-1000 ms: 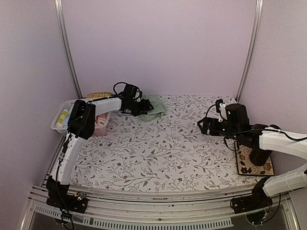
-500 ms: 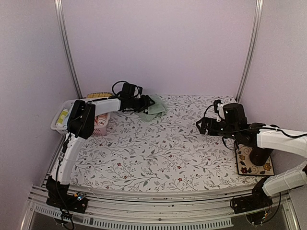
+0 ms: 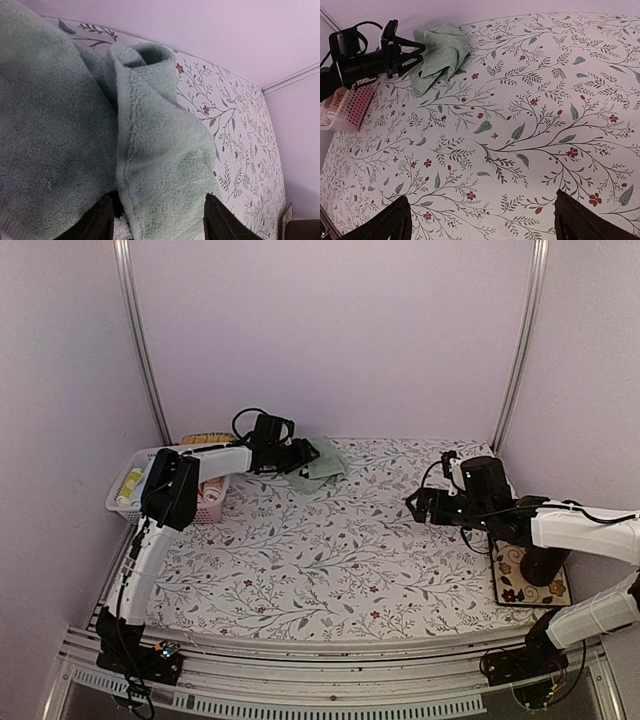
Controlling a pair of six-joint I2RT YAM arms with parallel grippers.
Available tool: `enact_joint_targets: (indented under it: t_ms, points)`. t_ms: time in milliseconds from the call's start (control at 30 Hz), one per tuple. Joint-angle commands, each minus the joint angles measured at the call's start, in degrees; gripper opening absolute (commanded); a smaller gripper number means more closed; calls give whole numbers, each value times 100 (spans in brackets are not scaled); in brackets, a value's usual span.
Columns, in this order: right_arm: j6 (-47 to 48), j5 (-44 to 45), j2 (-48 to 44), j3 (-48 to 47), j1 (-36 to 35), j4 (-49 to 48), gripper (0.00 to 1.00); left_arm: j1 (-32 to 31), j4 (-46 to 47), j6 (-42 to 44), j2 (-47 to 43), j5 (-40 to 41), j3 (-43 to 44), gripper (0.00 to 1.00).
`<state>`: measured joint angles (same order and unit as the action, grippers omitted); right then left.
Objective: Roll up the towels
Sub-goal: Pick up the towel from the corner of the board.
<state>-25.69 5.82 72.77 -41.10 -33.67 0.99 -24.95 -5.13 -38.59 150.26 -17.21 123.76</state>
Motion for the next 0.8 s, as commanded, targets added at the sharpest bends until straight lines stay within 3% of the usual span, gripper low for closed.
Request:
enact_joint_targets:
  t_ms: [0, 400, 767]
  points:
    - [2, -46, 108, -238, 18, -73, 99, -28, -25, 95, 89, 174, 95, 62]
    - [24, -36, 202, -247, 16, -95, 99, -32, -39, -141, 632, -435, 612, 50]
    - [321, -147, 265, -430, 18, -45, 100, -164, 366, -299, 463, -784, 399, 10]
